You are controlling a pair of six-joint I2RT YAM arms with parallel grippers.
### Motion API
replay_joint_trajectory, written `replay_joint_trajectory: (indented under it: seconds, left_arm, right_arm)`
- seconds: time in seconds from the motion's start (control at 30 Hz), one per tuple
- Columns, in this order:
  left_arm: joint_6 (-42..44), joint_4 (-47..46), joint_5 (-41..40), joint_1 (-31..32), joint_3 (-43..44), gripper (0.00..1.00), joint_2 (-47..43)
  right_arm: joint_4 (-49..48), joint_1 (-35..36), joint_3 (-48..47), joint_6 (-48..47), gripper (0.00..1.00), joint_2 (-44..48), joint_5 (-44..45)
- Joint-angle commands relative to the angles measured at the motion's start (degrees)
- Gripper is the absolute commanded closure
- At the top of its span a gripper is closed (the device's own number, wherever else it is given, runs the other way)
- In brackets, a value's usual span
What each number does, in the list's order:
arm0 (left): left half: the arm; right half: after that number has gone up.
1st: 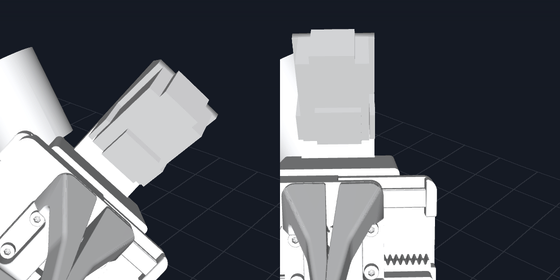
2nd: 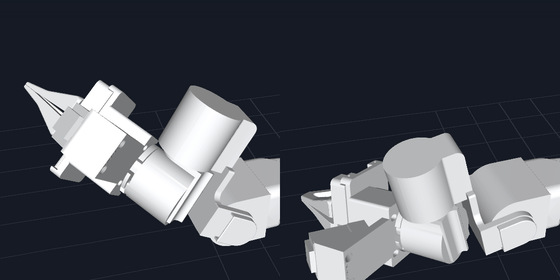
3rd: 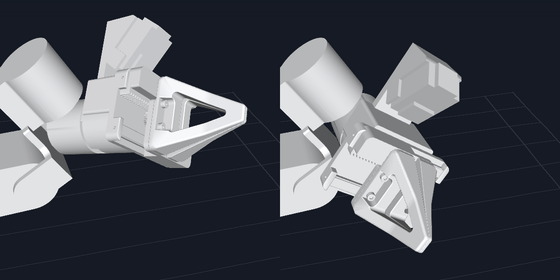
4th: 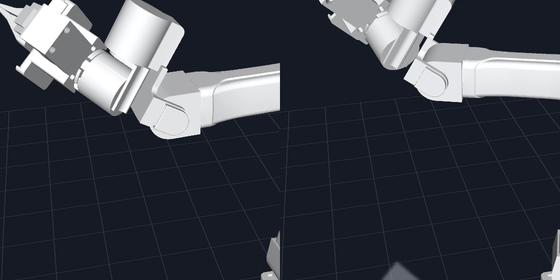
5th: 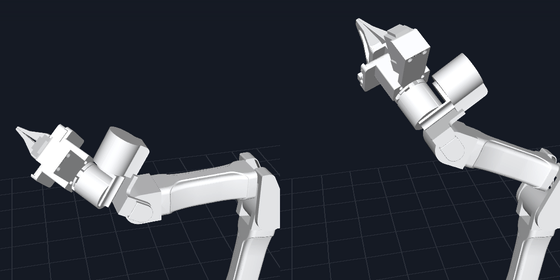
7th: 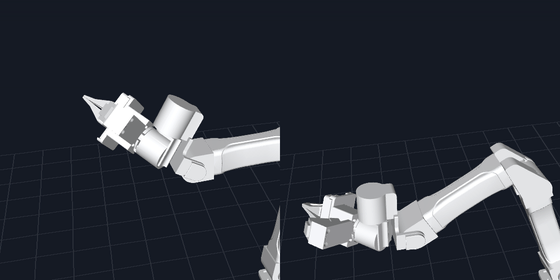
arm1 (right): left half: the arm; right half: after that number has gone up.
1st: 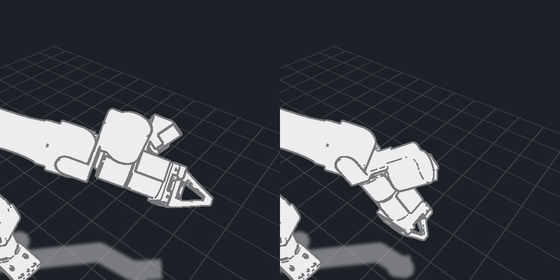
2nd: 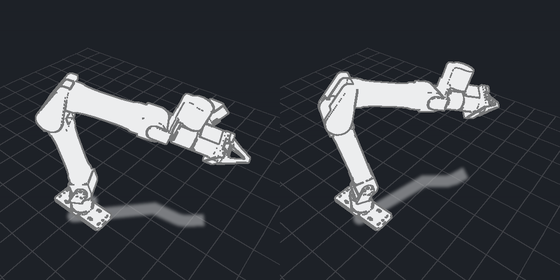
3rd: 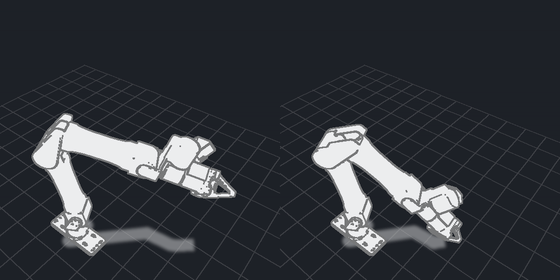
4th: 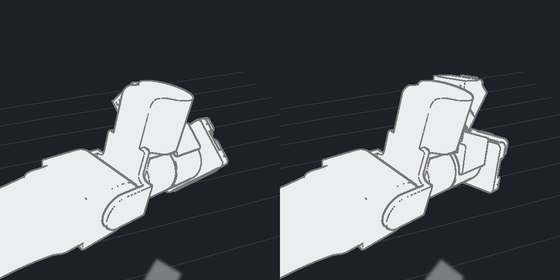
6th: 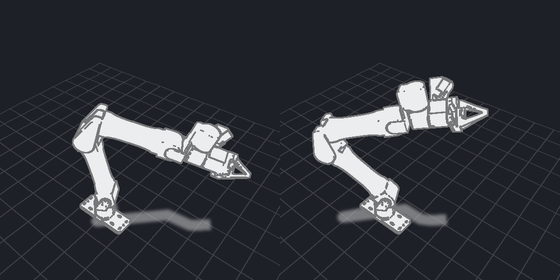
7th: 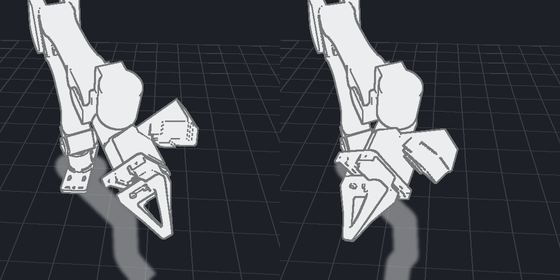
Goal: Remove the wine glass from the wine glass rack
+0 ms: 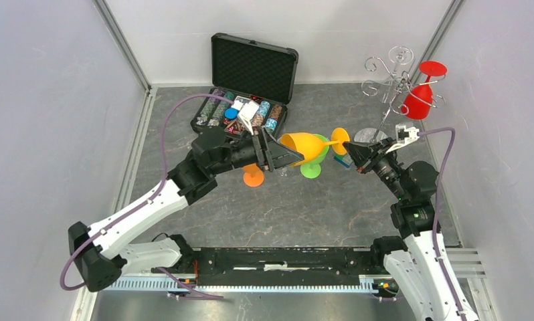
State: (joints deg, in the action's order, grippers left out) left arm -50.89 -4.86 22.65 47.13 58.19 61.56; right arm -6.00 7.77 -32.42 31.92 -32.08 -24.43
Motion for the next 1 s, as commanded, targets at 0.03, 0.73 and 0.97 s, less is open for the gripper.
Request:
replay_joint_trajectory:
  seconds: [0.03, 0.73, 0.97]
  left_arm:
    - [2.75, -3.13, -2.01, 2.91, 3.83, 0.39, 3.14]
    - [13.11, 7.56, -15.60, 6.74, 7.66, 0.98, 5.53]
    - [18.62, 23.13, -26.72, 6.74, 13.30, 0.98, 2.46]
  right_arm:
    - [-2.23, 0.40, 0.06, -2.88, 1.00, -0.42, -2.14]
    - [1.52, 0.57, -0.87, -6.50, 0.85, -1.30, -3.79]
    - [4.51, 0.53, -2.92, -10.13, 0.36, 1.22, -0.03]
